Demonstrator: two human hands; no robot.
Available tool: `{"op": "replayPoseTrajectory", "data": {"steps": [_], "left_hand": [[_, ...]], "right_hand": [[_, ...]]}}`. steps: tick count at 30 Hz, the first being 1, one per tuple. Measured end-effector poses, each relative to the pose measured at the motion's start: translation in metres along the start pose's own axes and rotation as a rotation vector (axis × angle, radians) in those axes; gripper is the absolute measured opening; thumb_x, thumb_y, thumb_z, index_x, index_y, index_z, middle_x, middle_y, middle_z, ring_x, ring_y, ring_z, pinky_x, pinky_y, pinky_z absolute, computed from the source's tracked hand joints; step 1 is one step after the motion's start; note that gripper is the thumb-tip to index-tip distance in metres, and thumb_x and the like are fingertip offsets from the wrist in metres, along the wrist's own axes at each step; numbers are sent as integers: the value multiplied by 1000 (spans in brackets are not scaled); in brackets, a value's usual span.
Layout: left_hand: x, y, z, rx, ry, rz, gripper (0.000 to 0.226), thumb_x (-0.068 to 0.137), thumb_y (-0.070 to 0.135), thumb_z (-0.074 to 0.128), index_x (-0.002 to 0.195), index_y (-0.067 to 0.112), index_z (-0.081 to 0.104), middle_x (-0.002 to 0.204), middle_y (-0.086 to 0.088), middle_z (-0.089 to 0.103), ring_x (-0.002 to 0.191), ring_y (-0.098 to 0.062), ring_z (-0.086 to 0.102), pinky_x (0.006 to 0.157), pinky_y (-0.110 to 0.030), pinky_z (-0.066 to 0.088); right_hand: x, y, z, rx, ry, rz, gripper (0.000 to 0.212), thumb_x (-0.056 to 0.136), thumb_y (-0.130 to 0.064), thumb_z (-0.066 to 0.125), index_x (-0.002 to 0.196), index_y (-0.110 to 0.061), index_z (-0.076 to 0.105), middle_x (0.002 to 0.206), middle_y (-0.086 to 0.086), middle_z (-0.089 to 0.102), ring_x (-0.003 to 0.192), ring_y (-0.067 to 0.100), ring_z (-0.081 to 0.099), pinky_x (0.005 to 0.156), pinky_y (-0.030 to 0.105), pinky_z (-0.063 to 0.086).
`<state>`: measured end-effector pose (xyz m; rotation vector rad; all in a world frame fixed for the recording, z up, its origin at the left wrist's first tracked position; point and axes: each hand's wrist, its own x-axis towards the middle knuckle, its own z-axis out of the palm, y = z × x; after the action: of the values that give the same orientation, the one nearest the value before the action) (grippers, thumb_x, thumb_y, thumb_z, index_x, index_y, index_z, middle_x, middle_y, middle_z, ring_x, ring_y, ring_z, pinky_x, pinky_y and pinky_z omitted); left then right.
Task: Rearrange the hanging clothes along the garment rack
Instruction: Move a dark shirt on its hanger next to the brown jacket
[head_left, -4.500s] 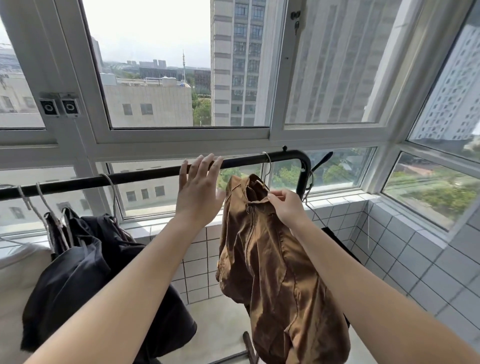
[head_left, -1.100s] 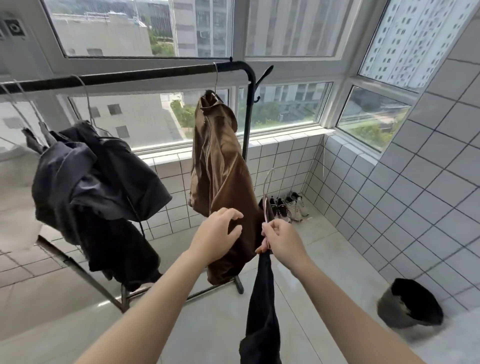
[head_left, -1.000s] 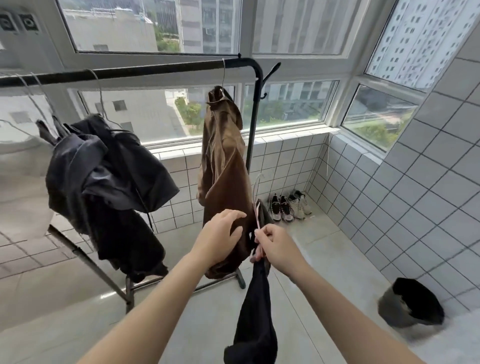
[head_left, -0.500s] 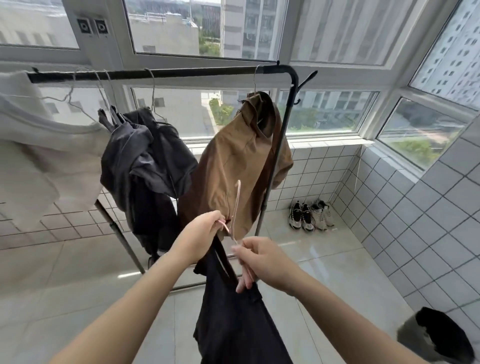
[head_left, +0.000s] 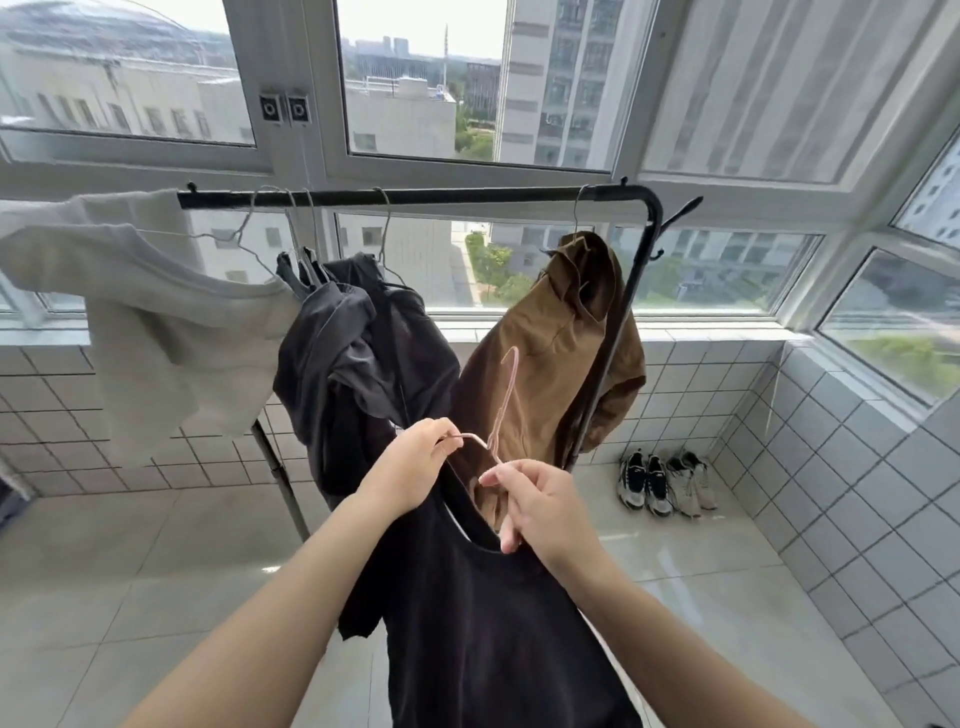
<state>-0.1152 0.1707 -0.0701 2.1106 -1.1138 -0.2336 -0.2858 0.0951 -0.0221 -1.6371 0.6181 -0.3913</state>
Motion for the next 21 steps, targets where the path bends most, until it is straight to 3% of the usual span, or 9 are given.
{"op": "replayPoseTrajectory", "data": {"steps": [3,6,9,12,15,21], "left_hand": [[26,4,6,-58,23,3,20,98,20,43,106,17,61,106,1,62,101,-12,57,94,-29,44],[55,16,8,-138,17,4,39,94,3,38,129,14,51,130,-1,52,123,-14,48,105,-24,35],[83,37,-4,-290,36,-45,53,88,-7,33,136,13,43,131,1,50,124,-14,45,102,-23,32],[118,40,-6,-396,30,-171,44,99,20,39,142,14,38,143,-2,44,131,-17,40,109,-28,29],[136,40,1,-510,-205,-273,58,99,51,22,137,17,49,139,2,49,129,-13,41,112,-32,23],[169,38,6,-583,-504,-220,81,93,61,5,117,15,67,121,-3,67,116,-17,59,109,-37,30]], "right_hand": [[15,-8,4,-2,65,-7,24,96,-16,47,82,-13,66,28,-4,42,30,15,48,45,23,41],[30,-13,8,16,113,-31,26,98,-17,45,84,-14,66,28,-3,43,31,15,47,48,26,42],[41,-13,13,55,150,-34,26,99,-18,44,86,-15,66,29,-4,43,31,14,46,52,26,42],[50,-13,12,76,161,-20,27,100,-20,43,91,-11,66,29,-3,42,33,13,47,51,22,42],[60,-9,5,105,150,-11,27,100,-18,42,94,-8,67,29,-4,41,32,11,46,47,19,42],[93,-1,-14,135,128,11,28,100,-18,41,97,-6,66,29,-5,40,32,10,45,47,17,42]]}}
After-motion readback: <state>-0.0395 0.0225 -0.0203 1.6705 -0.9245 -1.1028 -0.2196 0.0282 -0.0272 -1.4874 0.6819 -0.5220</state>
